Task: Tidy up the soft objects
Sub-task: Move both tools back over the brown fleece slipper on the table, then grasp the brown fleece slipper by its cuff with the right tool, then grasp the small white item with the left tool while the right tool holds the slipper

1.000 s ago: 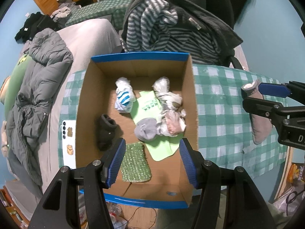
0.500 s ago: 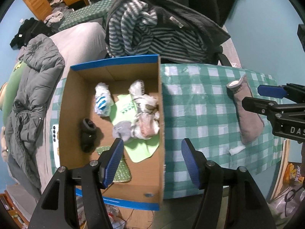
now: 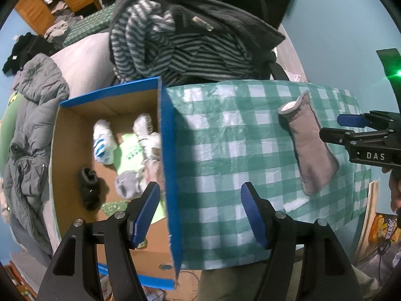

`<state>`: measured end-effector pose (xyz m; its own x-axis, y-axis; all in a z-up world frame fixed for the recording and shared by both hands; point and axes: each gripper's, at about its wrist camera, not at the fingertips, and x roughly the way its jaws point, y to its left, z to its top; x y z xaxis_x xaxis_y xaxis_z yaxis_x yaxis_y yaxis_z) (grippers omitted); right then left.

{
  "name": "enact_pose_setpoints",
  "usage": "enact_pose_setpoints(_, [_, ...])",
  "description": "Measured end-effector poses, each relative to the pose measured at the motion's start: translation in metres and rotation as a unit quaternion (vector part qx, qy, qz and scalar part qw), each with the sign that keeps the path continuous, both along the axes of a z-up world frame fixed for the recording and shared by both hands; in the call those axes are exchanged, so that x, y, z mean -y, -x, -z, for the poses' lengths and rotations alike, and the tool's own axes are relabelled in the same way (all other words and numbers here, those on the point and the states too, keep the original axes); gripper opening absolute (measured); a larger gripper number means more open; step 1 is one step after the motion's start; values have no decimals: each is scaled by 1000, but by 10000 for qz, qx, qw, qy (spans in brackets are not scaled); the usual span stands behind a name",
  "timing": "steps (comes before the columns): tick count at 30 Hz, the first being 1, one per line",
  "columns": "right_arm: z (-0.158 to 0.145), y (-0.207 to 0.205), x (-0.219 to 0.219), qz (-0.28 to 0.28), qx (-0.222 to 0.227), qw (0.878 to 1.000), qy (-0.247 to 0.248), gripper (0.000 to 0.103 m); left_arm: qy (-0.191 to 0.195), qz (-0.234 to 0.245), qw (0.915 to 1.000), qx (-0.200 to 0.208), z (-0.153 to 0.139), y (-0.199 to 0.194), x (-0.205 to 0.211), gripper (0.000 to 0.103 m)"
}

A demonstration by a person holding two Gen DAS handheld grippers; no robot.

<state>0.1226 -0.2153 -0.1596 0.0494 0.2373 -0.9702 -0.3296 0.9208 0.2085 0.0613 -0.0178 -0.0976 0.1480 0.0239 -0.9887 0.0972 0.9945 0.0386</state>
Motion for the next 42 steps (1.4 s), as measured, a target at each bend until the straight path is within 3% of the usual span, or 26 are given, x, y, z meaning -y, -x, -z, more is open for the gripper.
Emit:
enact_pose_setpoints(6, [23, -9, 16, 58, -148, 9999, 27, 63, -18, 97, 9998, -156, 19, -12, 21, 69])
enact_pose_setpoints(12, [42, -12, 5, 39, -242, 9996, 126, 64, -22, 176, 9995, -268, 36, -21, 34, 69])
enact_pose_setpoints(28, [99, -19, -16, 208, -212, 9925, 1187, 64, 96, 300, 9974, -647, 89, -31, 39, 69])
enact_pose_setpoints(34, [106, -14, -15, 169, -80, 9926, 1199, 64, 104, 423, 9967, -684, 91, -24, 44, 69])
enact_pose_setpoints(36, [107, -12, -11, 166, -27, 9935, 1124, 57, 103, 466, 9965, -680, 91, -22, 46, 69])
enact_pose_setpoints(38, [106, -11, -5, 211, 3, 9939, 1080, 37, 107, 505, 9963, -693, 91, -20, 47, 69])
enact_pose_setpoints(40, [103, -13, 5, 291, -15, 9951, 942, 24, 132, 537, 9961, -691, 91, -18, 48, 69])
enact_pose_setpoints(42, [97, -13, 14, 333, -22, 9964, 775, 18, 170, 585, 9957, -692, 91, -16, 50, 69])
